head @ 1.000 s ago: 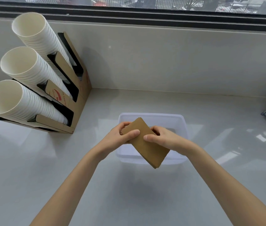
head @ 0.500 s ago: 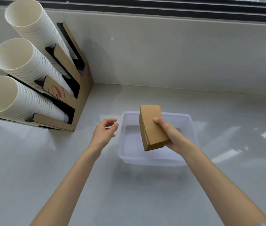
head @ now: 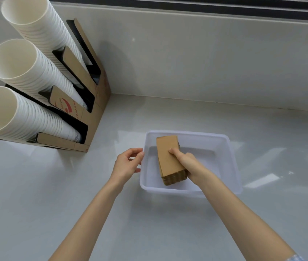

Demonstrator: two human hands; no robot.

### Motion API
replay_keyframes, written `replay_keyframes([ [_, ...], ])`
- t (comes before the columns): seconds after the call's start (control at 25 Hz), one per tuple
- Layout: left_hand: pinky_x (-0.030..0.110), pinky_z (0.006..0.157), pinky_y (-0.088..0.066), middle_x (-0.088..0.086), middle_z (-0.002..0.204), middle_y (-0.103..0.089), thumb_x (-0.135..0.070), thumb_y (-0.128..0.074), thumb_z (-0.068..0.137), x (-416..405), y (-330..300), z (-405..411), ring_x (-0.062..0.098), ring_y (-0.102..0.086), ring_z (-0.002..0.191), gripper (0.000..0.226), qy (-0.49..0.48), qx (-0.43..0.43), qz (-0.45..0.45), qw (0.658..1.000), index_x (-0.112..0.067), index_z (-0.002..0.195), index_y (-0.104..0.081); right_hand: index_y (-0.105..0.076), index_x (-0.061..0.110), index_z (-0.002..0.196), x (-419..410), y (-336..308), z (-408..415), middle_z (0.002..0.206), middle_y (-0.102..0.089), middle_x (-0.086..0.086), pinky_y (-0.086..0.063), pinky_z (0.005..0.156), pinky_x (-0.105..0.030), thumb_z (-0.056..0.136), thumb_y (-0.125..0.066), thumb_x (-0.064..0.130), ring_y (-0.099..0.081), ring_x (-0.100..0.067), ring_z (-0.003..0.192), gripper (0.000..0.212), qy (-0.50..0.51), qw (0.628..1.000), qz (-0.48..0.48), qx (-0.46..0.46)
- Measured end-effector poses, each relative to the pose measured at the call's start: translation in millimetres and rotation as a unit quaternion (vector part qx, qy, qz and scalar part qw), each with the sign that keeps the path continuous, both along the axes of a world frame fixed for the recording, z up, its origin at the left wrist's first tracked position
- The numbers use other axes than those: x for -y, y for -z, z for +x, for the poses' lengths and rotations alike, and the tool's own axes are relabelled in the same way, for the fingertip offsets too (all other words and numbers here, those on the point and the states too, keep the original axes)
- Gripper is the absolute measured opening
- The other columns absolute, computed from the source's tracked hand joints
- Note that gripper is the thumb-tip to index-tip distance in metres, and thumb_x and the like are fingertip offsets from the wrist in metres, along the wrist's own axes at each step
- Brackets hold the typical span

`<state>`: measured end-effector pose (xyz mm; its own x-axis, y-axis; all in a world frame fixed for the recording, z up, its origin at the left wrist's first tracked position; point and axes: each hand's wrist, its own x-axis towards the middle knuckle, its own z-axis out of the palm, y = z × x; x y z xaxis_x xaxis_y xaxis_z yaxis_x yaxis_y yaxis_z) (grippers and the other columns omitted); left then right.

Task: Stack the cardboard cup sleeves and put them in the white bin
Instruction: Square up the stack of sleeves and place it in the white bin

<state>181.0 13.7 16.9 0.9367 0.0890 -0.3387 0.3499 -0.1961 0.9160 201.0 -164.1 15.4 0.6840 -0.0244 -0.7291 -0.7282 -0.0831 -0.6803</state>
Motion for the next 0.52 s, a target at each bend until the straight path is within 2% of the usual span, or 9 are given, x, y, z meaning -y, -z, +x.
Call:
replay_keyframes([
  [0.12,0.011,0.050,-0.050,-0.005,0.087,-0.059,-0.022,-0.052,0.089,0.2,-0.9,0.5,0.009,-0.059,0.077,0.018,0.006,0.002,0.003,1.000,-0.016,0.104,-0.058,-0.046,0.008,0.110,-8.4,5.1,1.9,0.105,-0.060,-0.010,-0.047,0.063,-0.028,0.083,-0.056,0.043,-0.059,-0.025,0.092,0.045,-0.006,1.000,-0.005,0.000],
  [0.28,0.016,0.057,-0.049,-0.001,0.094,-0.059,-0.023,-0.052,0.089,1.2,-0.6,1.1,0.011,-0.058,0.081,0.020,0.006,0.001,0.012,1.000,-0.015,0.107,-0.058,-0.041,0.011,0.105,-18.4,6.7,1.1,0.104,-0.056,-0.008,-0.043,0.062,-0.027,0.085,-0.053,0.040,-0.055,-0.023,0.090,0.037,-0.007,1.000,-0.009,0.007],
  [0.4,0.020,0.060,-0.050,0.005,0.102,-0.060,-0.023,-0.052,0.089,1.5,0.4,1.5,0.018,-0.059,0.089,0.026,0.001,-0.001,0.009,1.000,-0.011,0.112,-0.057,-0.043,0.009,0.115,-21.6,6.9,1.2,0.106,-0.055,-0.007,-0.043,0.072,-0.029,0.085,-0.053,0.041,-0.054,-0.022,0.093,0.045,-0.001,1.000,-0.010,0.007],
  [0.52,0.021,0.061,-0.051,0.007,0.106,-0.059,-0.023,-0.051,0.089,2.6,0.0,1.2,0.021,-0.058,0.094,0.028,0.001,-0.002,0.012,1.000,-0.010,0.114,-0.056,-0.045,0.007,0.122,-26.1,8.7,2.6,0.111,-0.056,-0.007,-0.046,0.068,-0.028,0.082,-0.055,0.045,-0.055,-0.024,0.097,0.056,-0.008,1.000,-0.019,0.005],
])
